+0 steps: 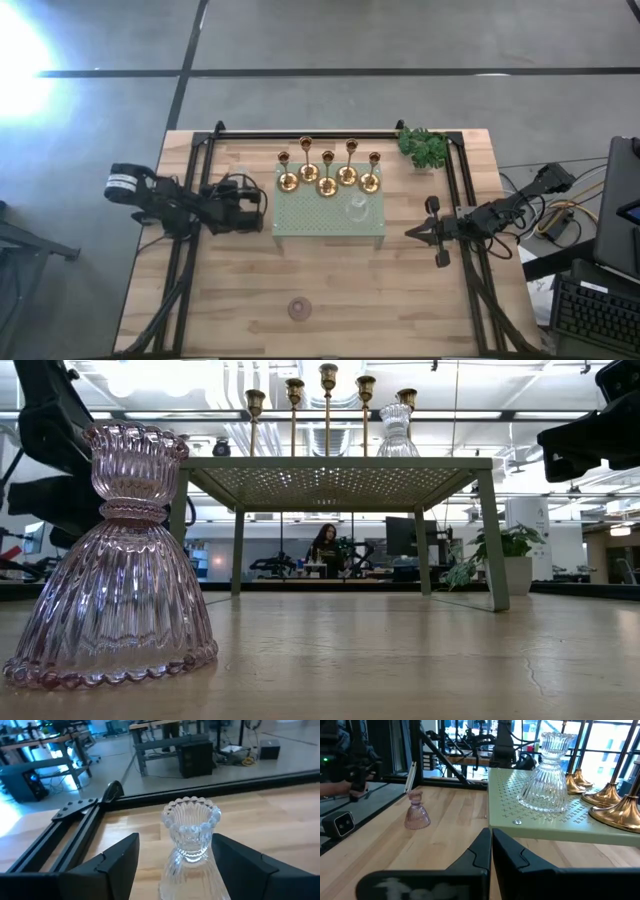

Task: Pick & Place candle stick holders
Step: Put the white crystal glass candle holder on the shelf

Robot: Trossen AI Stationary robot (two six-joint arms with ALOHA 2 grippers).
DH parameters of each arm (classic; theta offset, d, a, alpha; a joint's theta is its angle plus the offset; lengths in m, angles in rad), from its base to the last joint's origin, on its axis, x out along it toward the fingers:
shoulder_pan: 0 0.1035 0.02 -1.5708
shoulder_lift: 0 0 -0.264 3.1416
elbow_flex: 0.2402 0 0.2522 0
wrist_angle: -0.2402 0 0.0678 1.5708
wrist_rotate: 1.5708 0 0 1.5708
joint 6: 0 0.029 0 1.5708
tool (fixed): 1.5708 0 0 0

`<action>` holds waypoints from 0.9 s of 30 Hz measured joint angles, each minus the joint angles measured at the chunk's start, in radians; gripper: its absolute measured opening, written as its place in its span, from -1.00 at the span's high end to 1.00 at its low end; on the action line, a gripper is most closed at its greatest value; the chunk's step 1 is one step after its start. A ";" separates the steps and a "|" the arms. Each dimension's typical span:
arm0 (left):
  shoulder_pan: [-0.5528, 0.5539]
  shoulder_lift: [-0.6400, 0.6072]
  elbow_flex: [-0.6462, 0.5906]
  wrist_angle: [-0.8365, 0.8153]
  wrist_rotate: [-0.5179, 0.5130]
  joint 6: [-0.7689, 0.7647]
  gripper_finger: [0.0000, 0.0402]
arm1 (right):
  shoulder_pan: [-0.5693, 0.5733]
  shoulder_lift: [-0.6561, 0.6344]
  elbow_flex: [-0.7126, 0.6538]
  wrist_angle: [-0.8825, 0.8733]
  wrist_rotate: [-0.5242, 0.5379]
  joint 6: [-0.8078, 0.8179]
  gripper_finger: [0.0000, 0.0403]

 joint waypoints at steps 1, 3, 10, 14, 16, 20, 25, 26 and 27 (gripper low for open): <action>0.012 0.000 -0.006 0.016 -0.002 0.001 -0.25 | 0.000 0.000 0.000 0.000 0.000 0.000 0.96; 0.031 0.000 -0.018 0.046 -0.006 0.001 -0.24 | 0.000 0.000 0.000 0.000 0.000 0.000 0.96; 0.073 0.003 -0.089 0.247 -0.018 0.039 -0.19 | 0.000 0.000 0.000 0.000 0.000 0.000 0.96; 0.085 0.003 -0.129 0.377 -0.050 0.115 -0.18 | 0.000 0.000 0.000 0.000 0.000 0.000 0.96; 0.090 0.003 -0.141 0.424 -0.056 0.154 -0.18 | 0.000 0.000 0.000 0.000 0.000 0.000 0.96; 0.097 0.003 -0.146 0.476 -0.057 0.197 -0.18 | 0.000 0.000 0.000 0.000 0.000 0.000 0.96; 0.140 0.004 -0.140 0.523 -0.056 0.252 -0.18 | 0.000 0.000 0.000 0.000 0.000 0.000 0.96; 0.151 0.004 -0.139 0.537 -0.057 0.261 -0.18 | 0.000 0.000 0.000 0.000 0.000 0.000 0.96; 0.163 0.004 -0.137 0.548 -0.055 0.268 -0.18 | 0.000 0.000 0.000 0.000 0.000 0.000 0.96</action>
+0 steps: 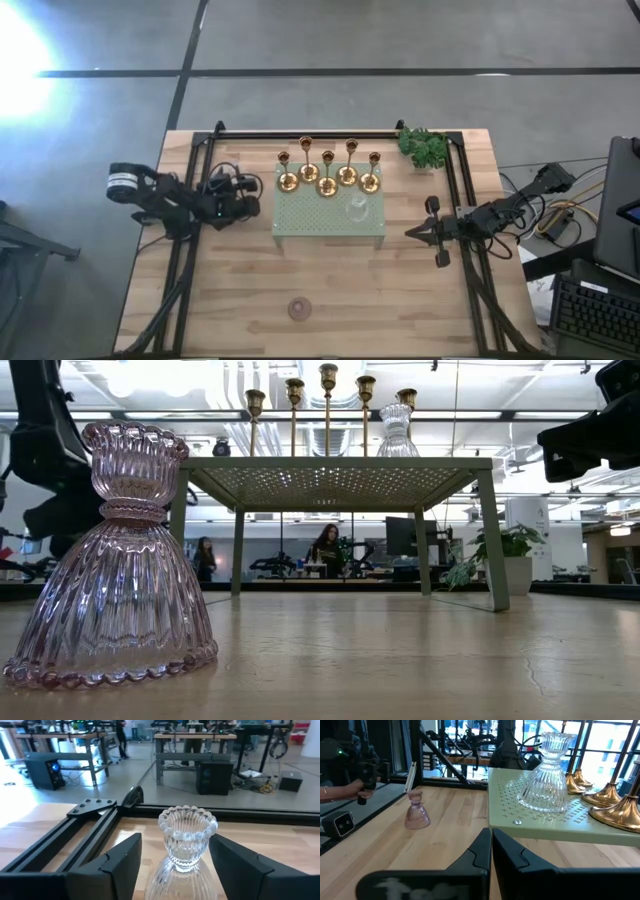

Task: Pick & Place candle stick holders
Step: Put the white crystal glass candle holder on the shelf

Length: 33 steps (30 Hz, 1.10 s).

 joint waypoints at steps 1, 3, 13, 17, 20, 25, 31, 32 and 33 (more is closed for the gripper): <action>0.012 0.000 0.003 0.003 0.005 0.010 -0.18 | 0.000 0.000 0.000 0.000 0.000 0.000 0.96; 0.037 0.000 0.007 0.004 0.011 0.025 -0.17 | 0.000 0.000 0.000 0.000 0.000 0.000 0.96; 0.115 0.015 0.010 0.036 0.032 0.034 0.25 | 0.000 0.000 0.000 0.000 0.000 0.000 0.96; 0.115 0.039 0.010 0.045 0.036 0.034 0.64 | 0.000 0.000 0.000 0.000 0.000 0.000 0.96; 0.115 0.047 0.010 0.046 0.042 0.034 0.91 | 0.000 0.000 0.000 0.000 0.000 0.000 0.96; 0.114 0.047 0.009 0.047 0.077 0.035 0.94 | 0.000 0.000 0.000 0.000 0.000 0.000 0.96; 0.113 0.046 0.008 0.042 0.260 0.035 0.96 | 0.000 0.000 0.000 0.000 0.000 0.000 0.96; 0.113 0.043 0.009 0.041 0.323 0.030 0.97 | 0.000 0.000 0.000 0.000 0.000 0.000 0.96; 0.113 0.043 0.013 0.042 0.372 0.027 0.97 | 0.000 0.000 0.000 0.000 0.000 0.000 0.96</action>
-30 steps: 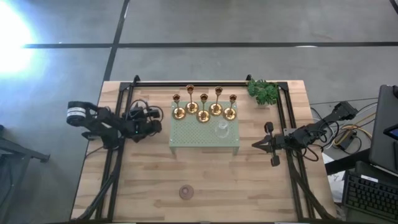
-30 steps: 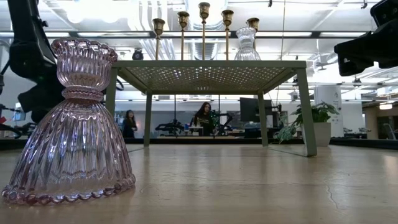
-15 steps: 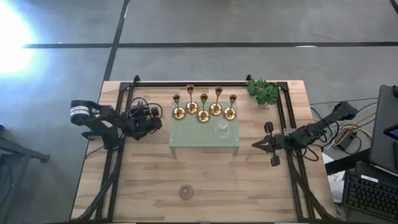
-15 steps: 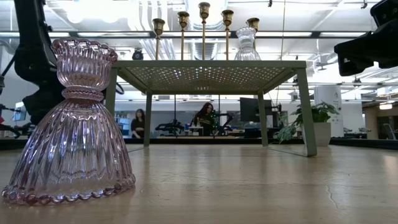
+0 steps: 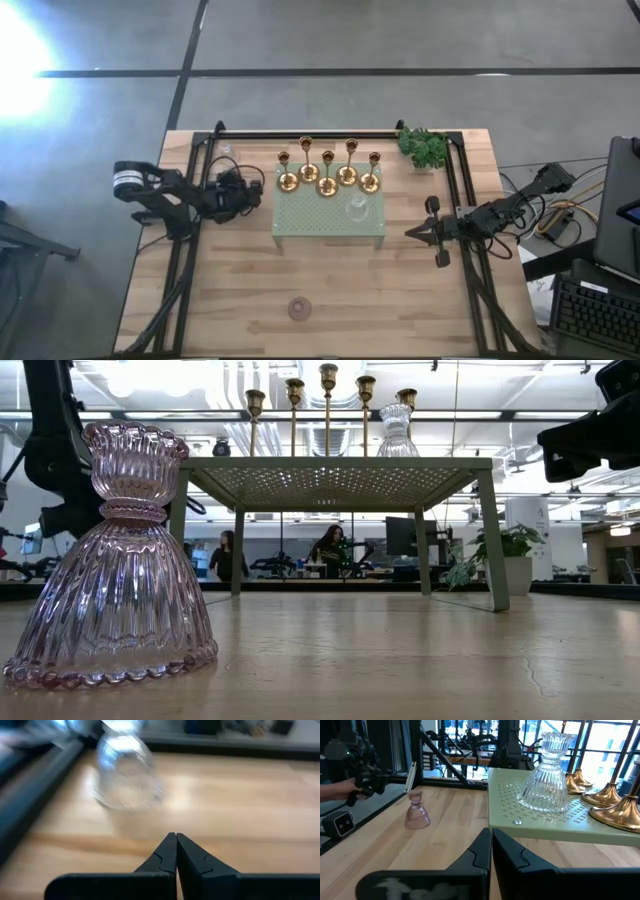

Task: Pick & Place candle stick holders
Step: Put the white crystal glass candle holder on the shelf

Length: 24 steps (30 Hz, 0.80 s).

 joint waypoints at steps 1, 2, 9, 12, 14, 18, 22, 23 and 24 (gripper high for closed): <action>0.000 0.000 0.004 0.001 0.031 0.000 0.97 | 0.000 0.000 0.000 0.000 0.000 0.000 0.96; 0.000 0.000 0.006 0.000 0.043 -0.006 0.96 | 0.000 0.000 0.000 0.000 0.000 0.000 0.96; -0.099 -0.087 0.005 -0.002 0.002 0.010 0.89 | 0.000 0.000 0.000 0.000 0.000 0.000 0.96; -0.191 -0.180 -0.007 -0.045 -0.075 0.012 0.77 | 0.000 0.000 0.000 0.000 0.000 0.000 0.96; -0.243 -0.253 -0.011 -0.099 -0.132 0.013 0.65 | 0.000 0.000 0.000 0.000 0.000 0.000 0.96; -0.260 -0.393 -0.011 -0.270 -0.171 0.008 0.36 | 0.000 0.000 0.000 0.000 0.000 0.000 0.96; -0.237 -0.486 -0.012 -0.381 -0.169 0.048 0.03 | 0.000 0.000 0.000 0.000 0.000 0.000 0.96; -0.233 -0.502 -0.012 -0.386 -0.168 0.082 -0.05 | 0.000 0.000 0.000 0.000 0.000 0.000 0.96; -0.229 -0.514 -0.012 -0.383 -0.167 0.119 -0.13 | 0.000 0.000 0.000 0.000 0.000 0.000 0.96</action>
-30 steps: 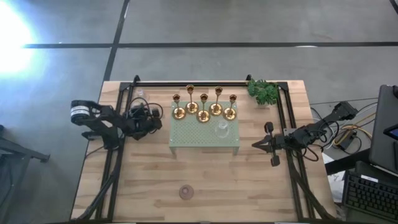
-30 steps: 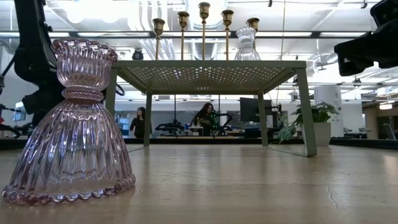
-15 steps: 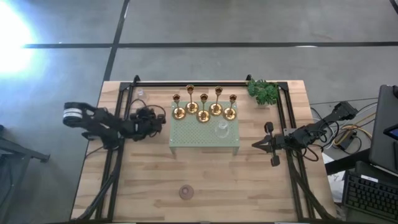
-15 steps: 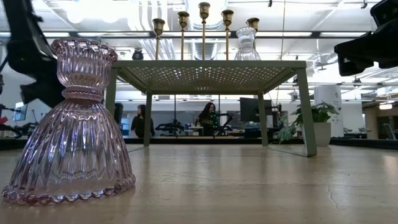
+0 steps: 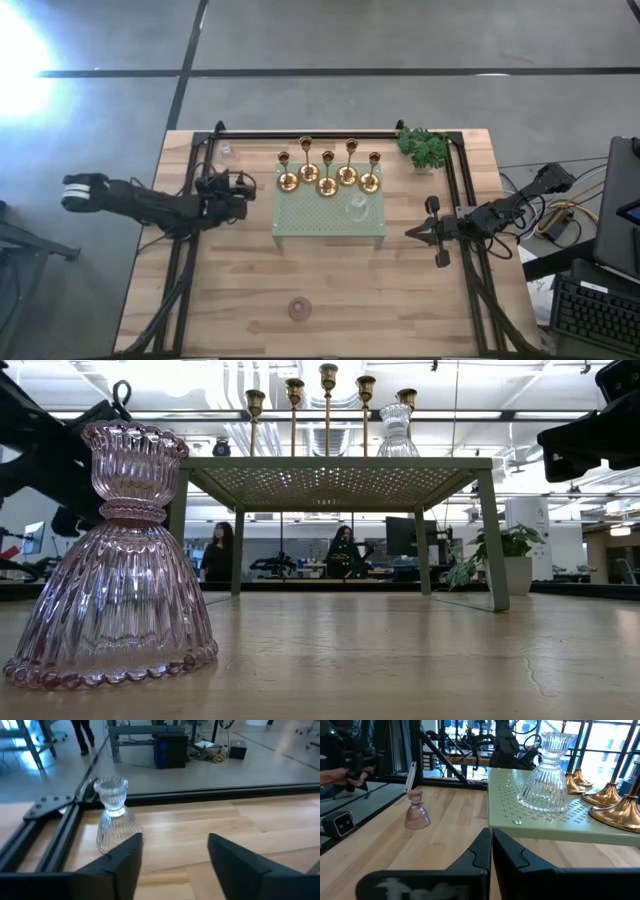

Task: Pick & Place candle stick holders
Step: Put the white crystal glass candle holder on the shelf

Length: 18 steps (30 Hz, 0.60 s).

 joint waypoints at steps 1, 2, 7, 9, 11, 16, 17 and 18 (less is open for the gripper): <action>0.002 -0.008 0.000 0.005 0.001 0.036 -0.20 | 0.000 0.000 0.000 0.000 0.000 0.000 0.96; 0.006 -0.014 0.000 0.015 0.000 0.071 -0.28 | 0.000 0.000 0.000 0.000 0.000 0.000 0.96; 0.036 -0.003 -0.008 0.035 -0.045 0.124 -0.55 | 0.000 0.000 0.000 0.000 0.000 0.000 0.96; 0.053 0.008 -0.027 0.051 -0.054 0.103 -0.61 | 0.000 0.000 0.000 0.000 0.000 0.000 0.96; 0.069 0.026 -0.065 0.119 -0.076 0.083 -0.64 | 0.000 0.000 0.000 0.000 0.000 0.000 0.96; 0.098 0.093 -0.182 0.437 -0.093 0.133 -0.62 | 0.000 0.000 0.000 0.000 0.000 0.000 0.96; 0.101 0.104 -0.177 0.446 -0.094 0.152 -0.62 | 0.000 0.000 0.000 0.000 0.000 0.000 0.96; 0.108 0.120 -0.176 0.445 -0.096 0.175 -0.61 | 0.000 0.000 0.000 0.000 0.000 0.000 0.96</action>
